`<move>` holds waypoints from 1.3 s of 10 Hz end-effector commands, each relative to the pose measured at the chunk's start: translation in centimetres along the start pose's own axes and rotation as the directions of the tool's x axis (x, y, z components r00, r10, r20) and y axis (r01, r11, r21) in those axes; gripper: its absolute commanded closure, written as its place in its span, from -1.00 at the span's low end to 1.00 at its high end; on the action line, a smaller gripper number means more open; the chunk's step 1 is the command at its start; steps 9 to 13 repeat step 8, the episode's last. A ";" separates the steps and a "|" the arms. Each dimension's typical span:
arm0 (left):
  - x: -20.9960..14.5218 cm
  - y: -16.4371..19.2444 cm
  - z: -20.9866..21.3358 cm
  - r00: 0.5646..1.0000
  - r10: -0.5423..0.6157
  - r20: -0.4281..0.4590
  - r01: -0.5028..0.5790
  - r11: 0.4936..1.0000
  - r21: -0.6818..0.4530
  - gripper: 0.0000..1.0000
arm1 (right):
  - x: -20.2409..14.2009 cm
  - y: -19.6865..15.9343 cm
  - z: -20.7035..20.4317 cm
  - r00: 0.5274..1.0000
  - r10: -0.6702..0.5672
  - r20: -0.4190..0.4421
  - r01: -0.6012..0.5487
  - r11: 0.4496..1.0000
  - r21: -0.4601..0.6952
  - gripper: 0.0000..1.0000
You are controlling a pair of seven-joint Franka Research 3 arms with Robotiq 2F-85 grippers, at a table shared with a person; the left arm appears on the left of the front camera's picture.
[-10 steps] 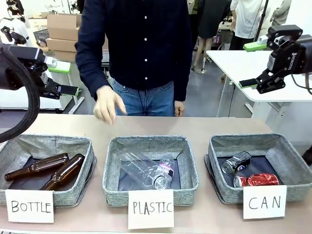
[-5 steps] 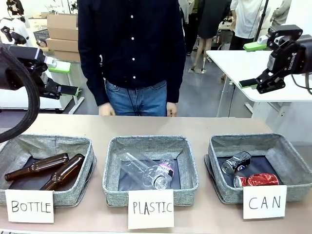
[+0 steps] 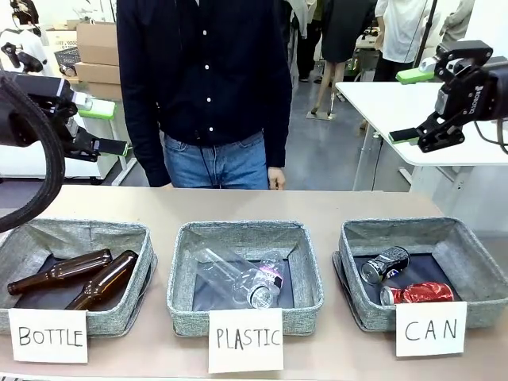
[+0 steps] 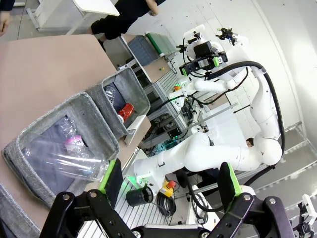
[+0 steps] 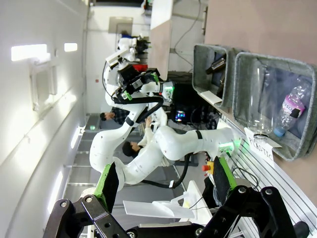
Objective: Sort the can waste into the basket.
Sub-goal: Pick up the can waste from the table and place it in the right Fabric basket.
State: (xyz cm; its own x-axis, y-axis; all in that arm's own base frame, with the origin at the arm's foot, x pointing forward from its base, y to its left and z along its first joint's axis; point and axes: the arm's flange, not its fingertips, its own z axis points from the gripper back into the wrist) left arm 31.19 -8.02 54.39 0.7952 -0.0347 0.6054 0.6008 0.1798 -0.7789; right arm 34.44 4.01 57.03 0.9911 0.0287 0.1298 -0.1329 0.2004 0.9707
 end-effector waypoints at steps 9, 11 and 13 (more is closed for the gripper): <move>0.1 -0.4 0.1 1.000 0.006 0.013 -0.006 1.000 -0.011 -1.00 | 0.3 0.3 0.1 1.000 0.021 0.001 -0.021 1.000 0.023 -1.00; 0.1 -0.4 0.1 1.000 0.006 0.013 -0.006 1.000 -0.011 -1.00 | 0.3 0.3 0.1 1.000 0.021 0.001 -0.021 1.000 0.023 -1.00; 0.1 -0.4 0.1 1.000 0.006 0.013 -0.006 1.000 -0.011 -1.00 | 0.3 0.3 0.1 1.000 0.021 0.001 -0.021 1.000 0.023 -1.00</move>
